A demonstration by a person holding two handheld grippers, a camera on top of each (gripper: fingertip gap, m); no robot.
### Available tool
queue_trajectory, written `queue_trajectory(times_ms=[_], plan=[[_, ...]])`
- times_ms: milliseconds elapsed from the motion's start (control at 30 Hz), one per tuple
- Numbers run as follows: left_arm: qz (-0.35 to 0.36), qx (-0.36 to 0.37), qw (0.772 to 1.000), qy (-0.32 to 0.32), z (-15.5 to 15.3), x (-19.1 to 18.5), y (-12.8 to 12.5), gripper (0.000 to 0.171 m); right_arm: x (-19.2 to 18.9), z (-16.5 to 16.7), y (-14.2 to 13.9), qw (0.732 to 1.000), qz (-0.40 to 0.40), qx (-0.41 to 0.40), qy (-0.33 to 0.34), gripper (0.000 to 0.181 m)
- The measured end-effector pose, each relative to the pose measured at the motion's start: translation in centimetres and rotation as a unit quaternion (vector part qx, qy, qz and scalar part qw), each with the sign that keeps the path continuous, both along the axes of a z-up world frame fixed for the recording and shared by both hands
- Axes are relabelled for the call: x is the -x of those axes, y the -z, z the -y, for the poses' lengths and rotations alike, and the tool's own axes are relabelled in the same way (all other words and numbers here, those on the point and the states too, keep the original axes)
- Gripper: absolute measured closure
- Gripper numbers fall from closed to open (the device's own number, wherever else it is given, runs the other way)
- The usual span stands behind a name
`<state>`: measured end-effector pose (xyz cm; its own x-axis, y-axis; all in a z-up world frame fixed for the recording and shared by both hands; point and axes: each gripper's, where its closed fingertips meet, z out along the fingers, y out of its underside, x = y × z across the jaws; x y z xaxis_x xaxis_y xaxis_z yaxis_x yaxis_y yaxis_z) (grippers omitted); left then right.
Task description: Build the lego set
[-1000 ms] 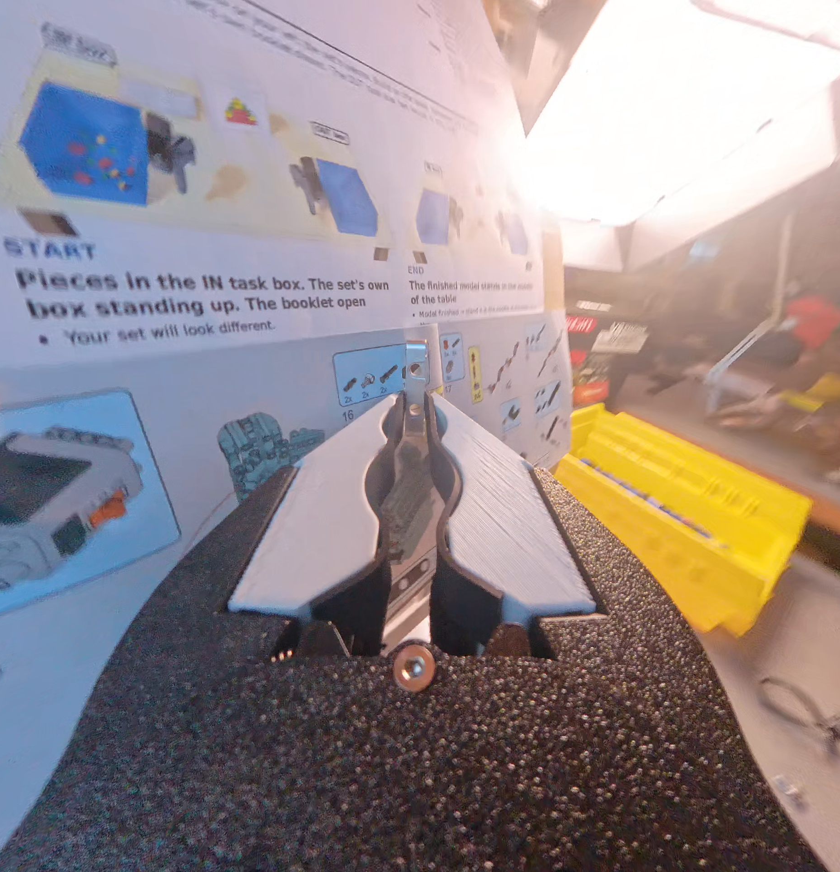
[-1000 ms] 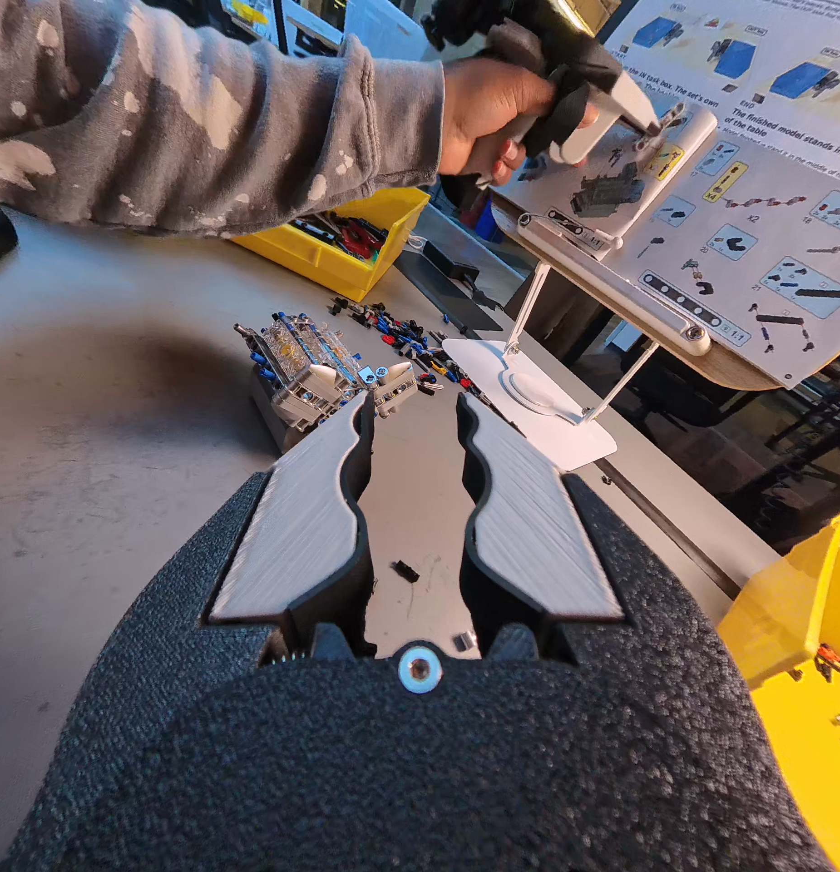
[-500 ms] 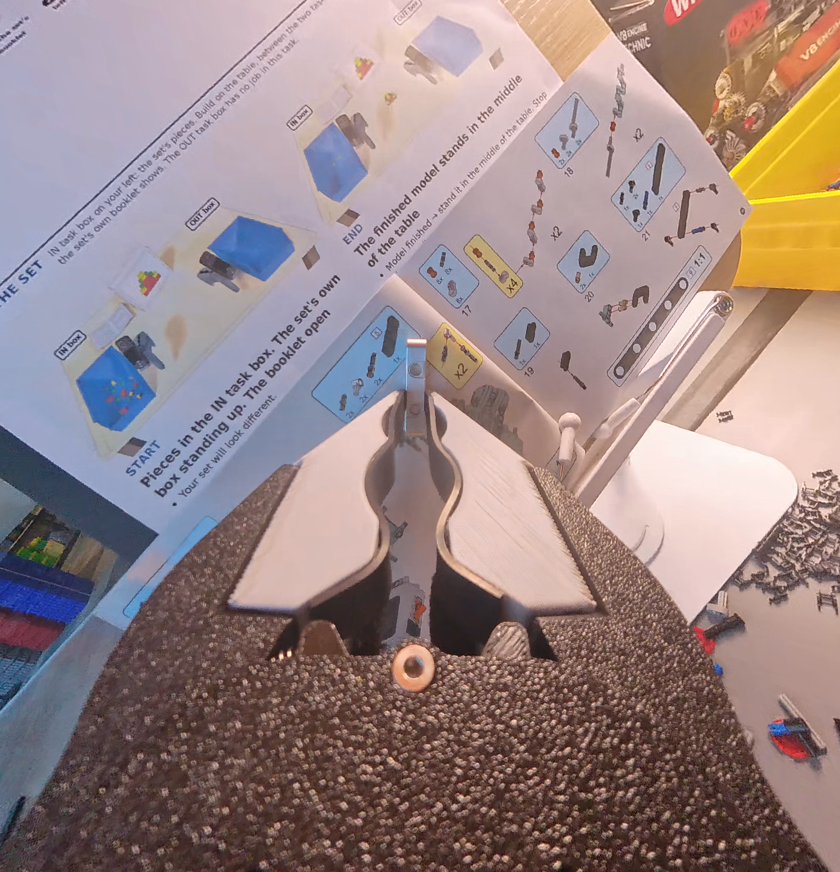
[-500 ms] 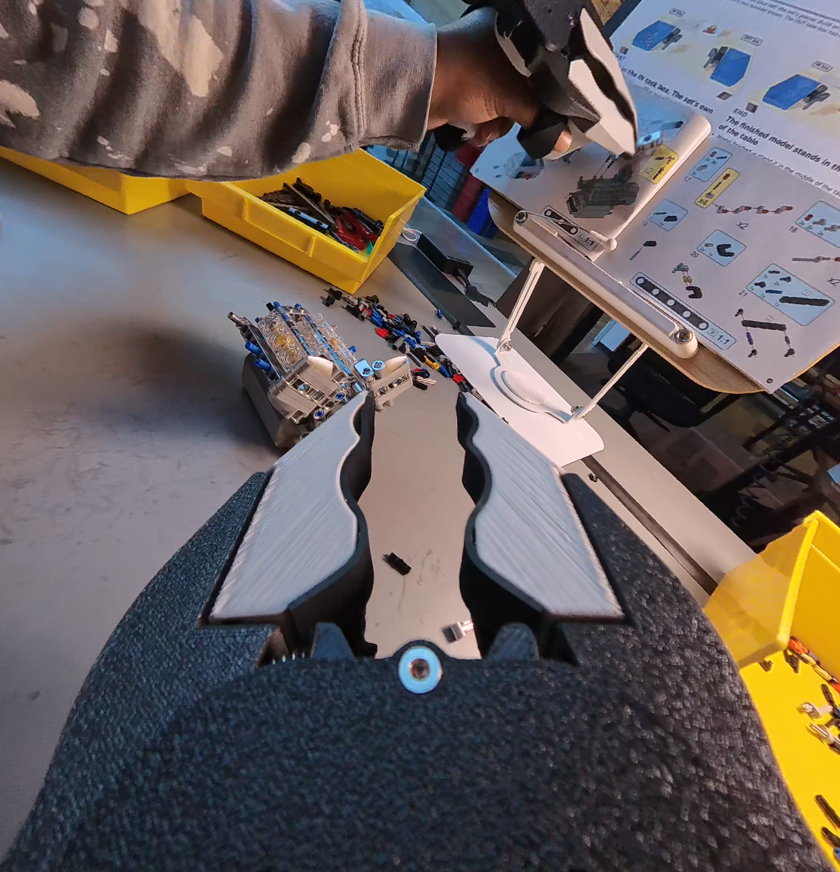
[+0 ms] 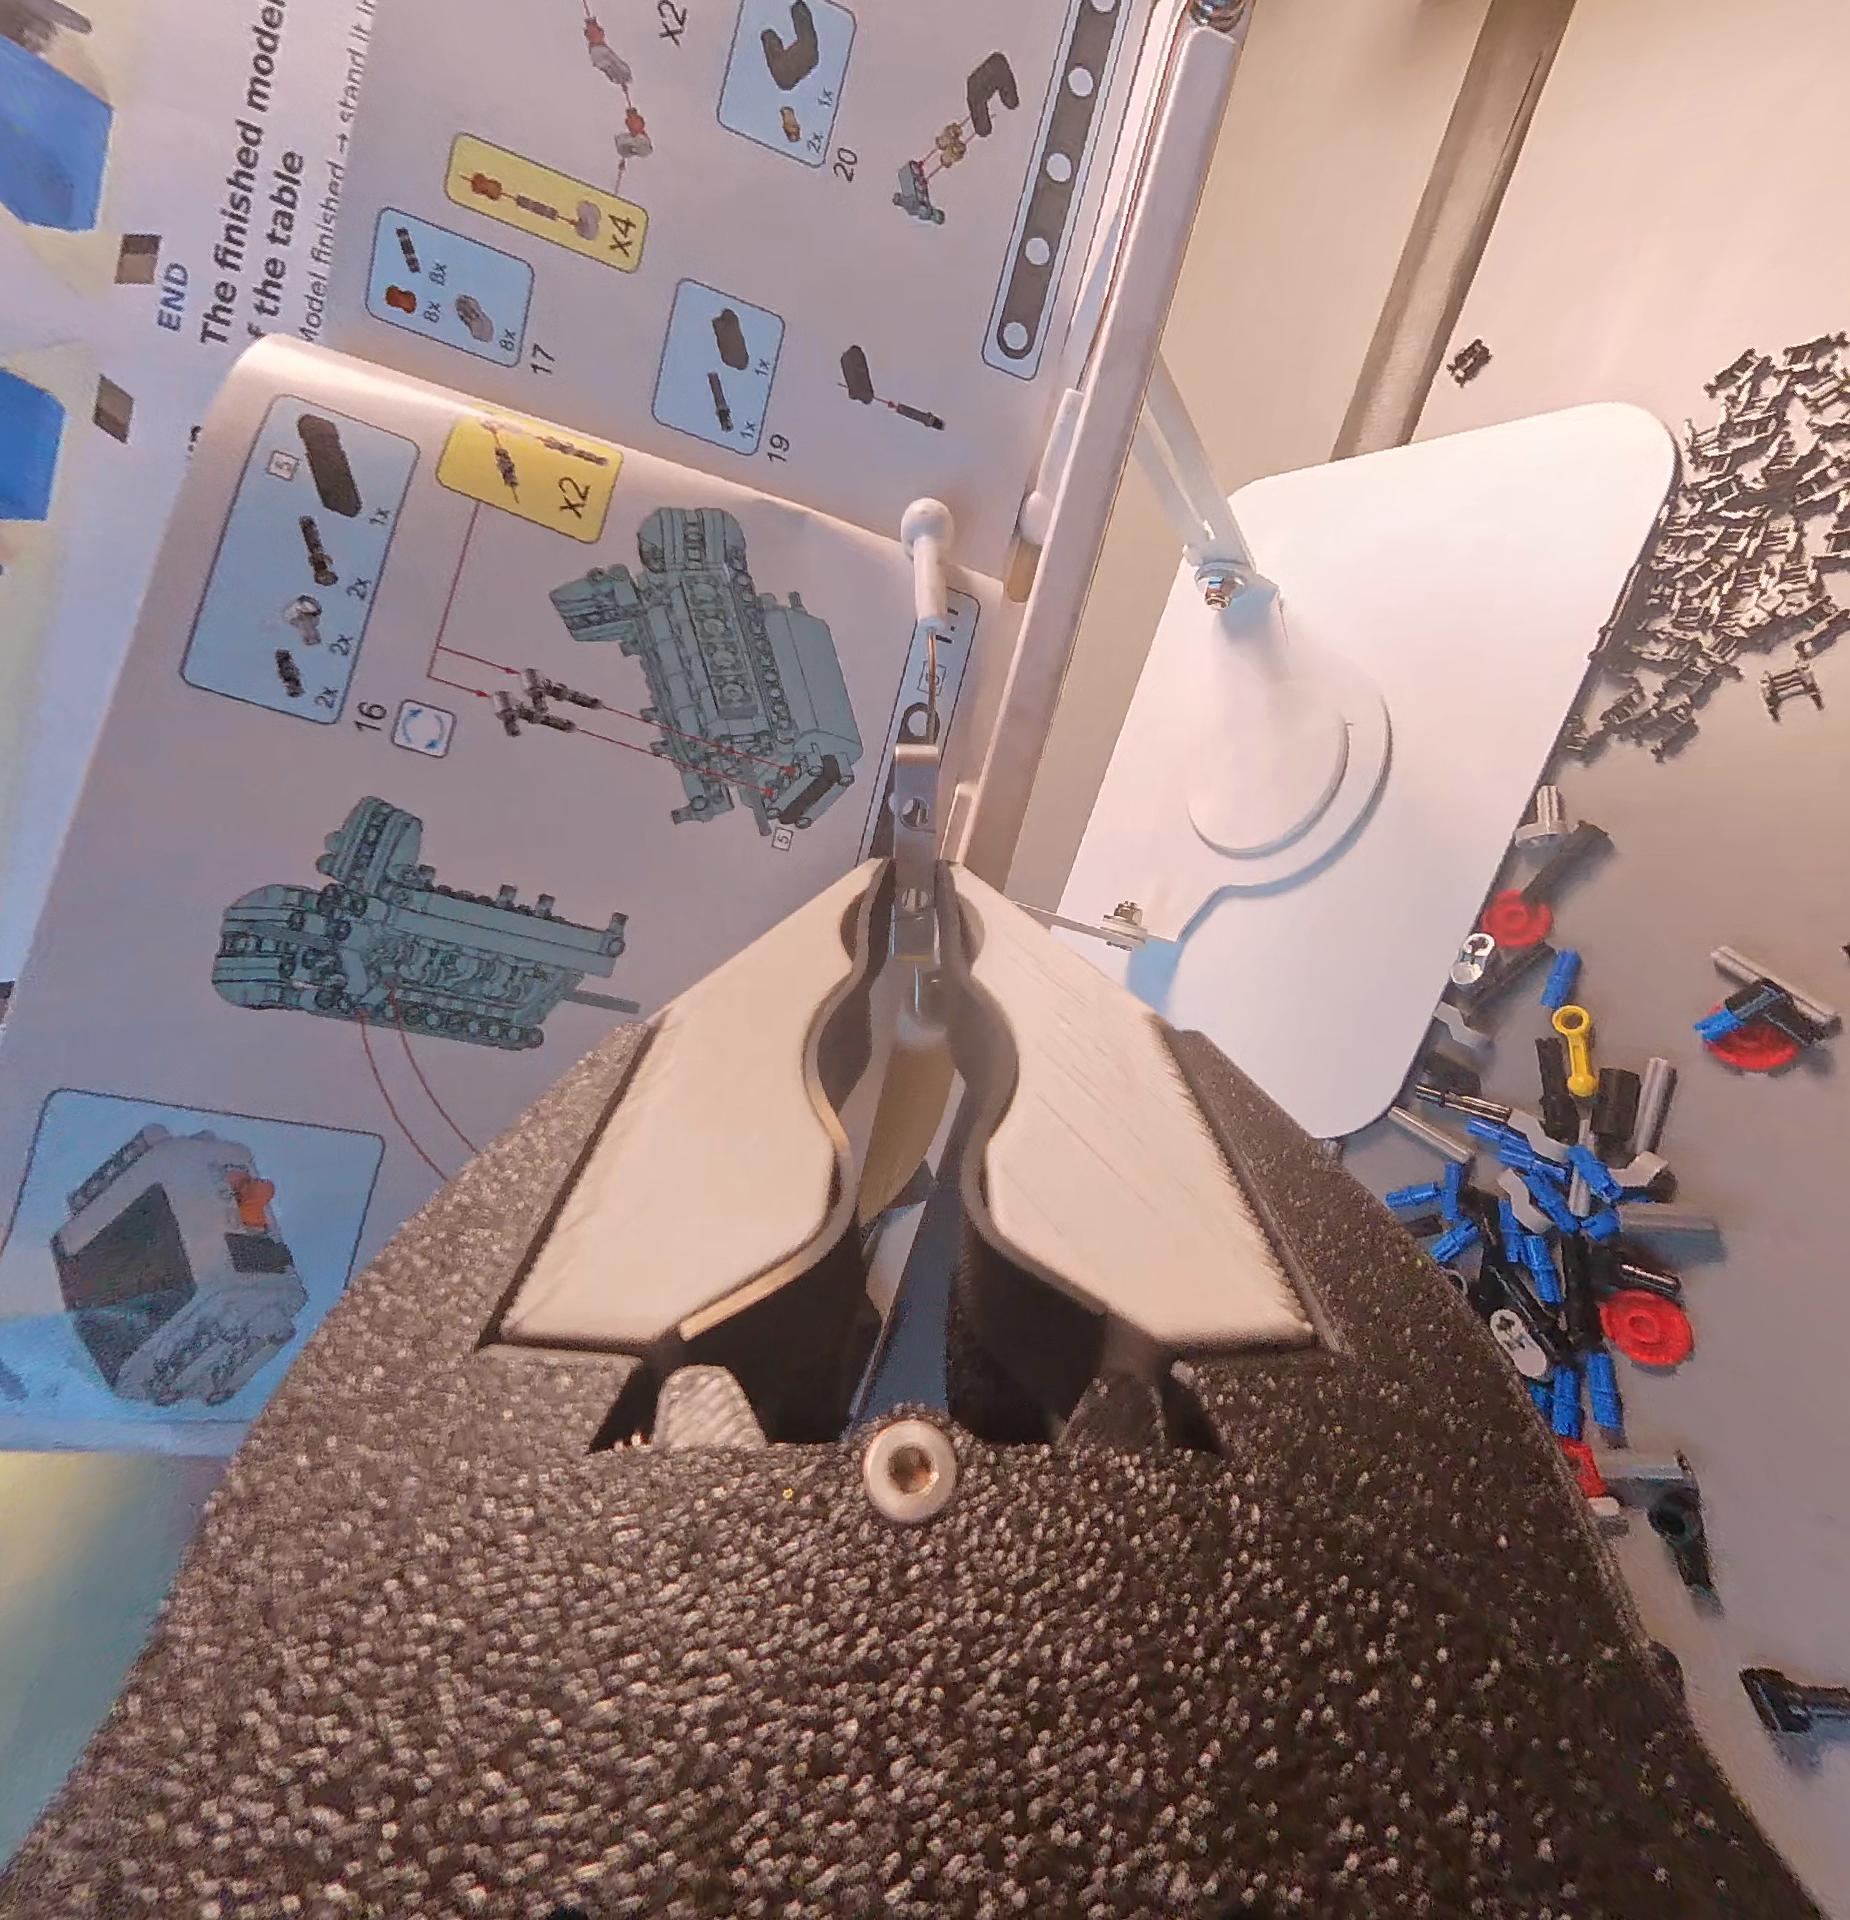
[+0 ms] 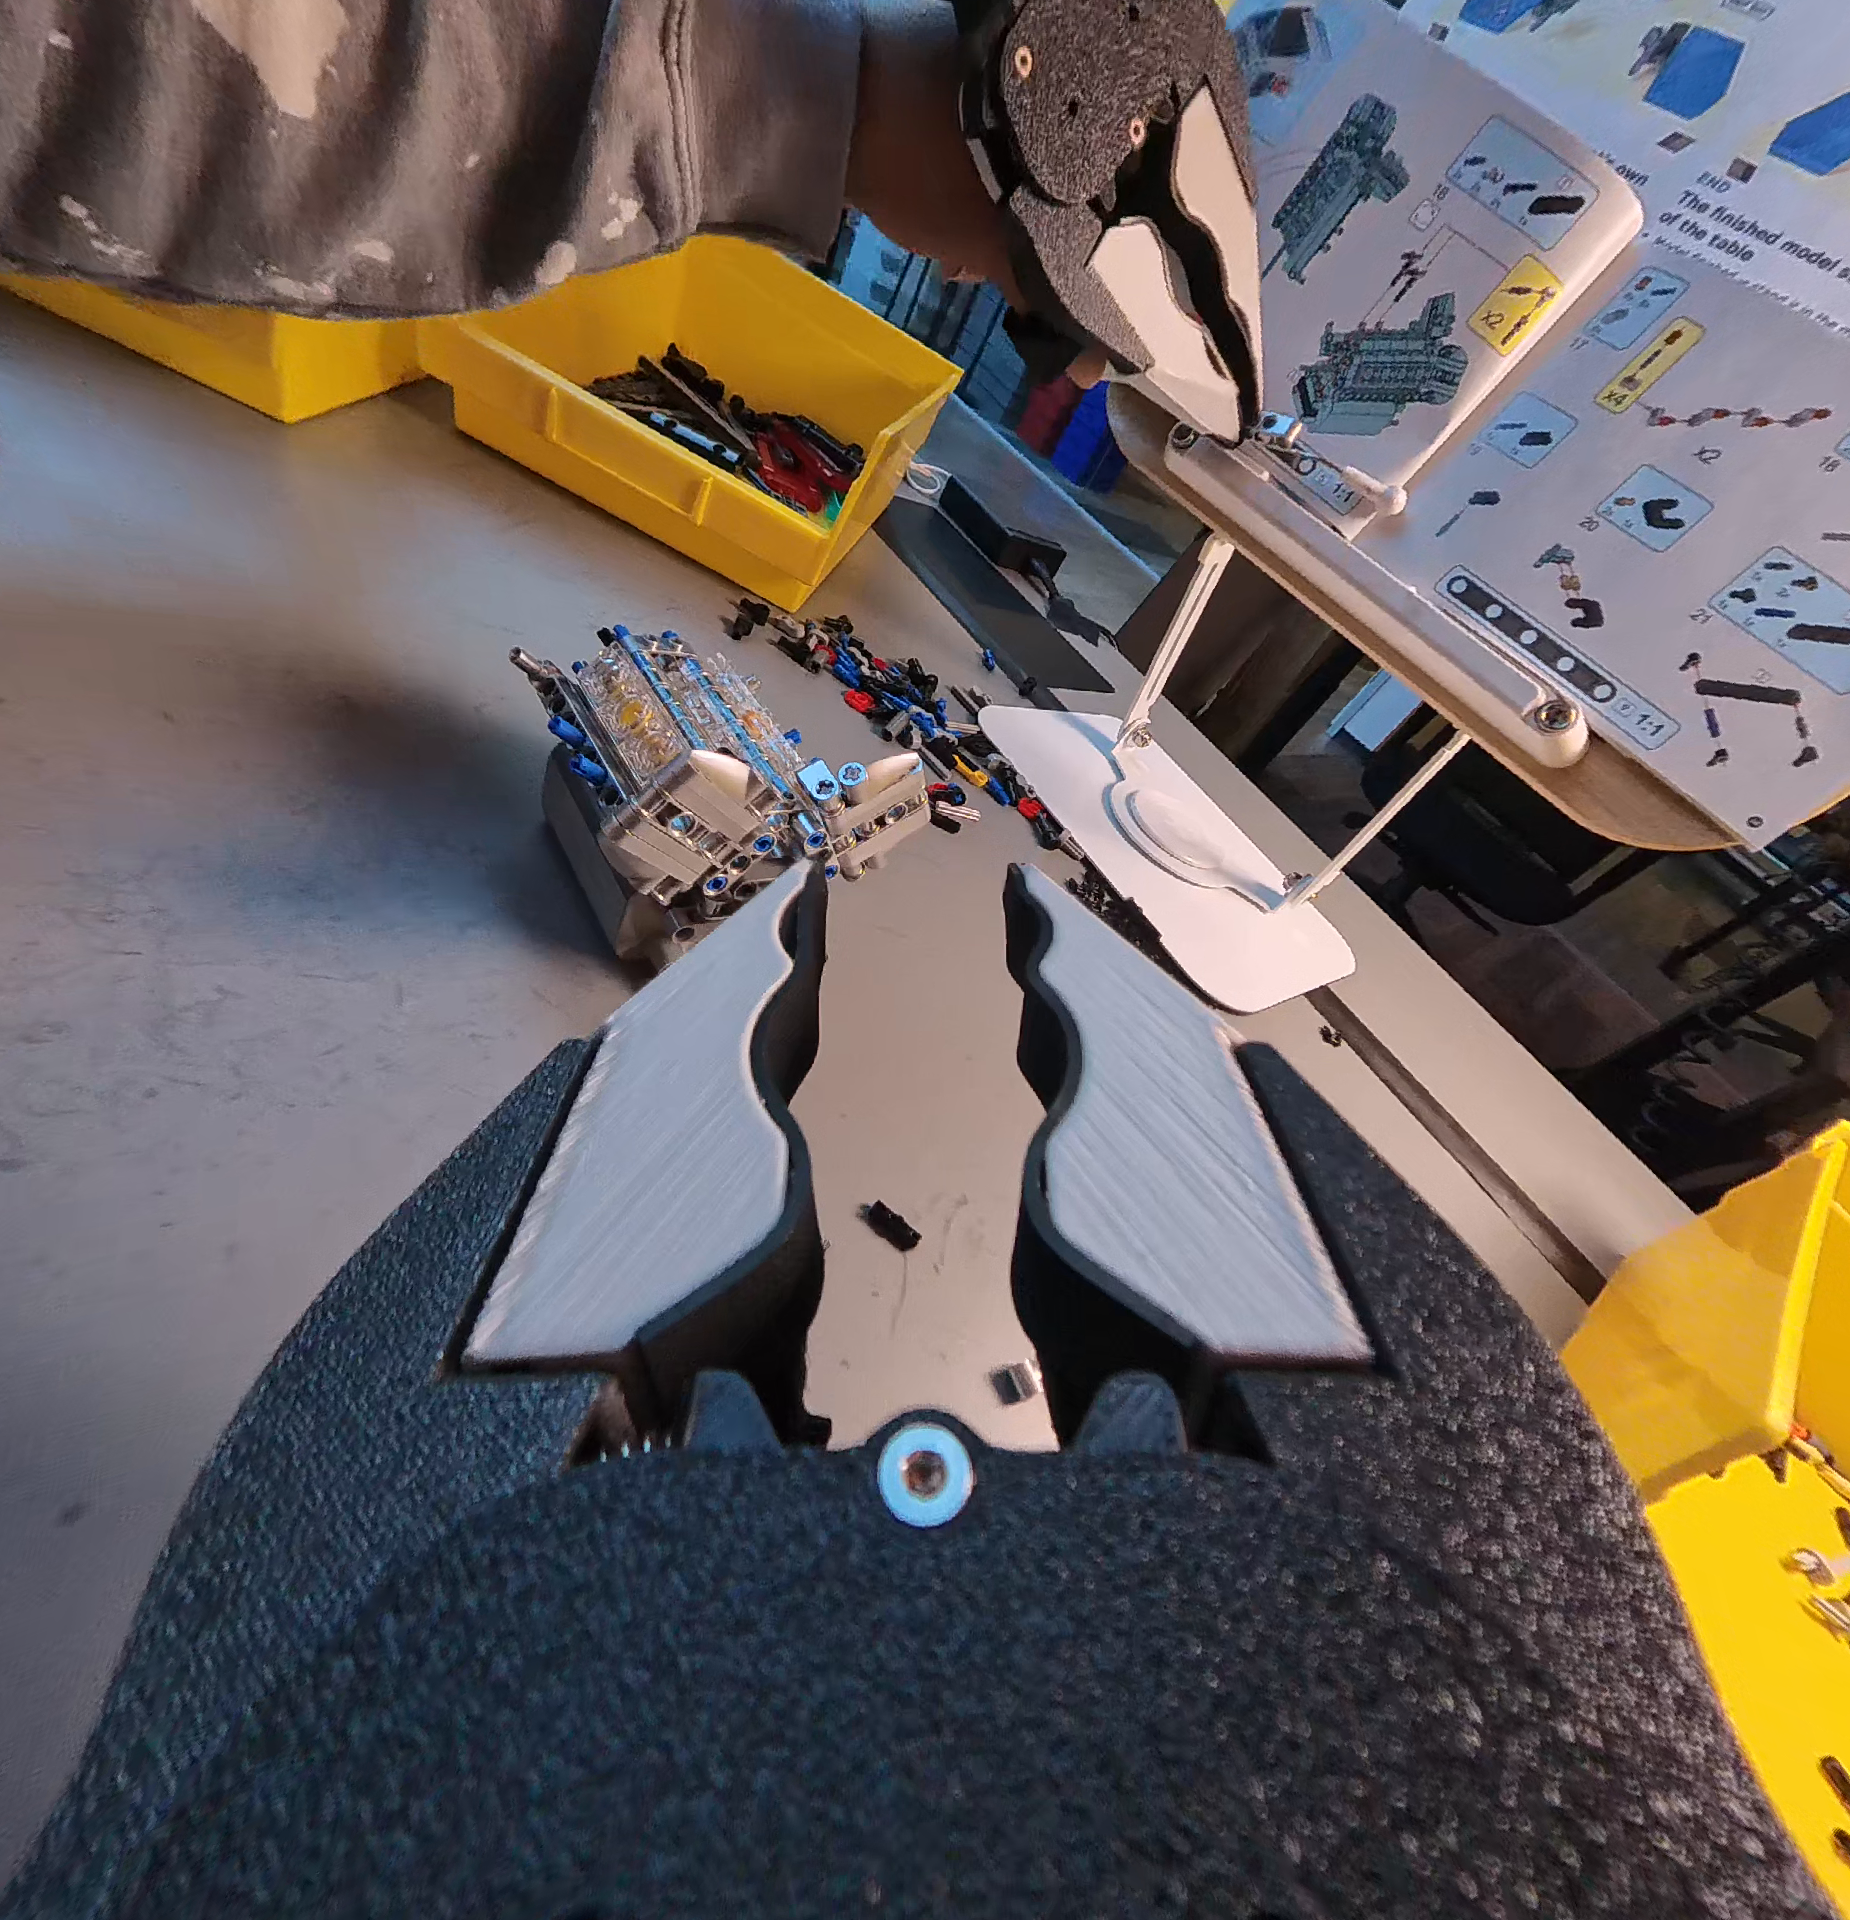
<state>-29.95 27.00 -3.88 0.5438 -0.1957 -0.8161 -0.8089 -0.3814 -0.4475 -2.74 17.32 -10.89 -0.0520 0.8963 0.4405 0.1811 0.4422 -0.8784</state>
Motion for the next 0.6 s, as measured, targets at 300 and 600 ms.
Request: queue_trajectory(times_ms=[300,600], plan=[[0.006,0.006,1.0,-0.004,0.1,0.0,-0.9,0.165,-0.3,-0.4,-0.2,1.0,-0.002,-0.006,0.009,0.148],[0.328,0.041,0.923,0.197,11.0,-16.7,-1.1,0.165,-0.3,-0.5,0.2,1.0,0.003,0.002,0.008,0.148]])
